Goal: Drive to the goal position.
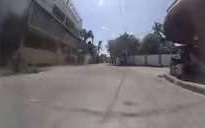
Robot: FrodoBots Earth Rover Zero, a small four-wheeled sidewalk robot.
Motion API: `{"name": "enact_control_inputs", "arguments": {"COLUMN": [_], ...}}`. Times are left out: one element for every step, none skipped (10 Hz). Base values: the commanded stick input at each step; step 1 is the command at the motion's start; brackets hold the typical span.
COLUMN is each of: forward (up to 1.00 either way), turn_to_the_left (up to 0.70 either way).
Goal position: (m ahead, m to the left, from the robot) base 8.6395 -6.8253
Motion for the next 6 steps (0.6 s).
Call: {"name": "enact_control_inputs", "arguments": {"forward": [0.85, 0.85, 0.85, 0.85, 0.85, 0.85], "turn_to_the_left": [0.0, 0.0, 0.0, 0.0, 0.0, 0.0]}}
